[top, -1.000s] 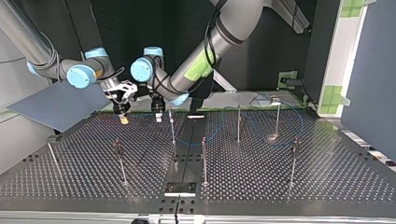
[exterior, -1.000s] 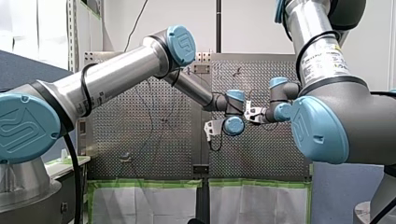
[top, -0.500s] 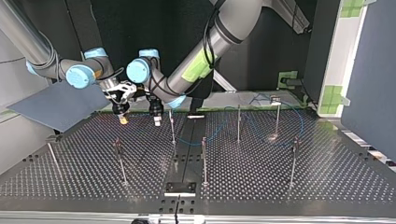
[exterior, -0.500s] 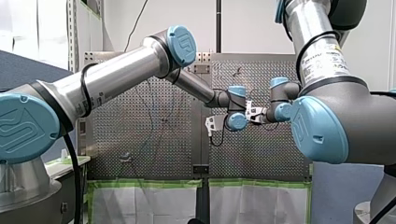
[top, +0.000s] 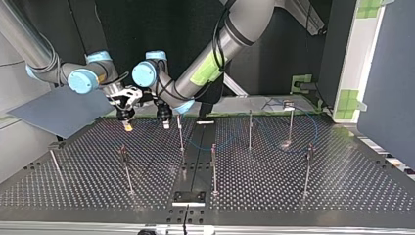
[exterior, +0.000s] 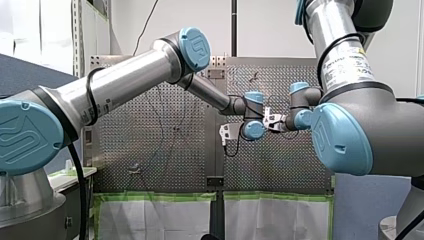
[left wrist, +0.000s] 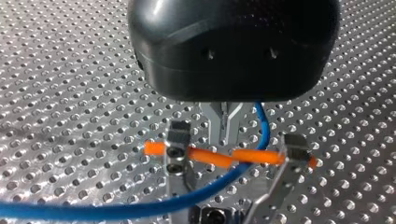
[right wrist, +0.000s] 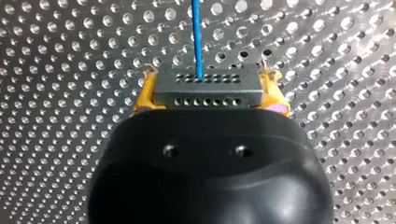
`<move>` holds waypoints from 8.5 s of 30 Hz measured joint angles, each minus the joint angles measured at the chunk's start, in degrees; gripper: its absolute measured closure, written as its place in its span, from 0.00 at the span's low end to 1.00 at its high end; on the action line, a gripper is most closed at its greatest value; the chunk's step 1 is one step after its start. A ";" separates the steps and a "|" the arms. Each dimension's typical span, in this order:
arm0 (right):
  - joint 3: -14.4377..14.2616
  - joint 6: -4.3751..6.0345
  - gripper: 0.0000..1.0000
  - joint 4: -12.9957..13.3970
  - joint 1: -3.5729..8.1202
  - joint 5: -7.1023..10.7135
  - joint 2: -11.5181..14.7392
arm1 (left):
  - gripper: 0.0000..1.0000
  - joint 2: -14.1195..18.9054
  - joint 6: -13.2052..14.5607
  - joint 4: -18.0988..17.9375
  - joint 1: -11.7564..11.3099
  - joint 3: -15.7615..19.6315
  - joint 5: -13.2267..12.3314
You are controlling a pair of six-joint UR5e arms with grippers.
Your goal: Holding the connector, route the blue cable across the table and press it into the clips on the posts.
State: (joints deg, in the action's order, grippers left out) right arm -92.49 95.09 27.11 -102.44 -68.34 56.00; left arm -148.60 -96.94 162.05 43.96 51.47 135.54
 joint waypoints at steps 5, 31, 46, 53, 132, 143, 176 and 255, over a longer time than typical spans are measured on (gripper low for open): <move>0.68 -0.52 1.00 -1.07 -0.04 0.06 0.34 | 0.98 0.49 -0.15 1.67 0.24 -0.01 0.09; -0.59 -1.74 1.00 -4.40 -0.91 -1.86 11.95 | 0.98 10.40 -0.71 6.17 4.71 4.25 4.99; -0.99 -1.51 1.00 -4.21 -1.04 -2.42 19.12 | 0.98 17.45 0.85 1.38 4.48 8.76 3.81; -1.00 -0.88 1.00 -3.82 -0.62 -2.49 20.11 | 0.98 19.17 4.16 -1.99 3.86 7.45 2.26; 5.15 2.60 1.00 -6.54 1.52 1.12 18.85 | 0.00 17.58 6.16 -0.91 -2.03 4.55 -14.48; 5.15 2.49 1.00 -6.53 1.51 1.17 18.85 | 0.00 17.73 3.31 4.00 0.44 5.97 -9.64; 5.14 1.53 1.00 -6.70 1.51 1.35 18.89 | 0.00 22.95 -3.91 2.98 11.82 18.80 3.76; 5.07 1.50 1.00 -6.80 1.50 1.35 18.85 | 0.00 34.07 -9.81 -36.26 -3.45 58.06 -4.09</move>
State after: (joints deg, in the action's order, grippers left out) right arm -87.42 96.60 20.31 -100.95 -66.98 74.85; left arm -114.54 -106.75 125.78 40.51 109.53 131.45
